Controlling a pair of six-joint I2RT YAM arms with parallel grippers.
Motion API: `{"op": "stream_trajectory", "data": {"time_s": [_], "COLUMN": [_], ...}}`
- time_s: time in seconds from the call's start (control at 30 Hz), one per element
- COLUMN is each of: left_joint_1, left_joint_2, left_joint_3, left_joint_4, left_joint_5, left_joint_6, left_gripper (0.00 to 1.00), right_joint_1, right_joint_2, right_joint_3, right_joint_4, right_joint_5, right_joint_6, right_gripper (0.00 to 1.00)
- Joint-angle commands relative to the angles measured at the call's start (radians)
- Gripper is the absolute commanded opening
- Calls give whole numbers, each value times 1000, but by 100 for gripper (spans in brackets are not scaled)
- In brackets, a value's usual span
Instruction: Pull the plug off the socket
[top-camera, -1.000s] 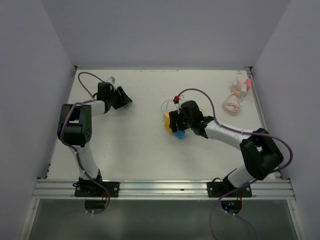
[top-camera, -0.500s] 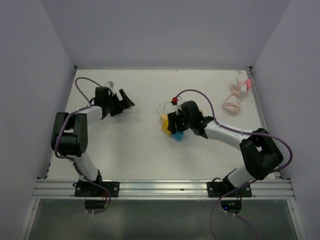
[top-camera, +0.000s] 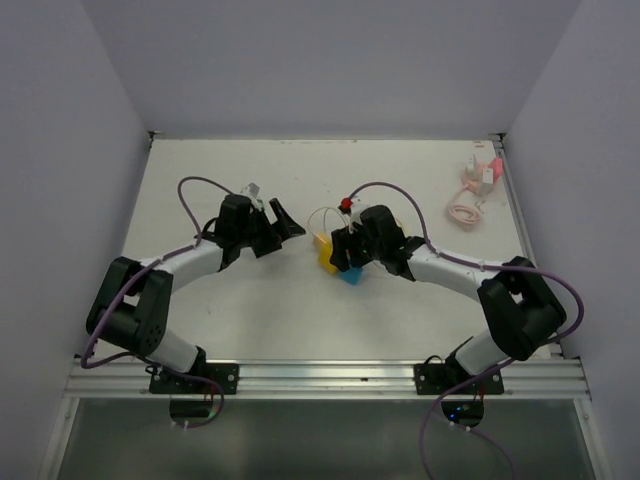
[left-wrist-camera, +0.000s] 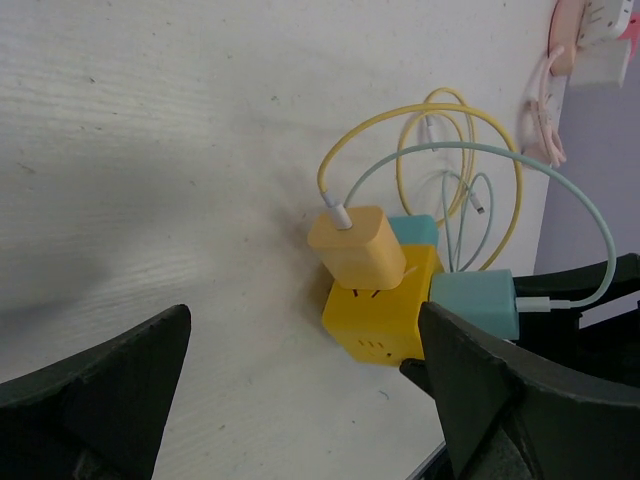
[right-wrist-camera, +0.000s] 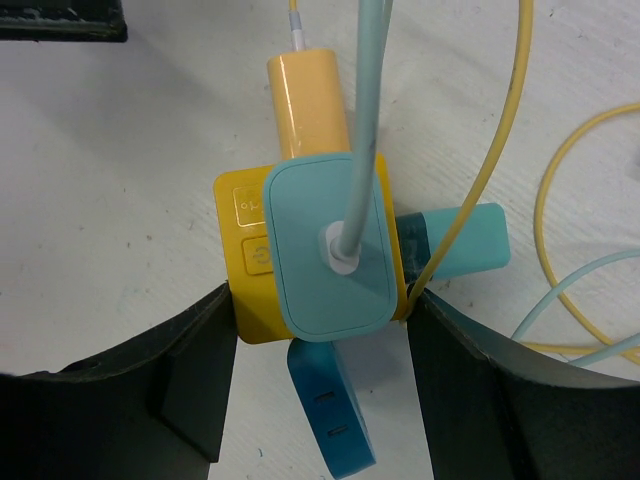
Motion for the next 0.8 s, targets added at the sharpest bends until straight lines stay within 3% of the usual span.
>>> {"op": "stream_trajectory", "data": {"time_s": [0.0,0.37,0.77], "left_joint_1": [-50,-174,-200], "left_joint_2": [26,155,227], "left_joint_3": [28,57,-15], "left_joint_4": [102,207,374], "left_joint_5": [-35,-157,-177], "left_joint_6": [-134,-290,-402], "left_gripper": [100,93,79], "right_joint_1": [14,29,37], "right_joint_2": [-15,-26,-23], "right_joint_3": [-19,-40,-65], "right_joint_4": [26,66,115], "right_joint_5": [-35,-49,-69], "right_joint_6": [8,45,77], "right_gripper": [0,0,0]}}
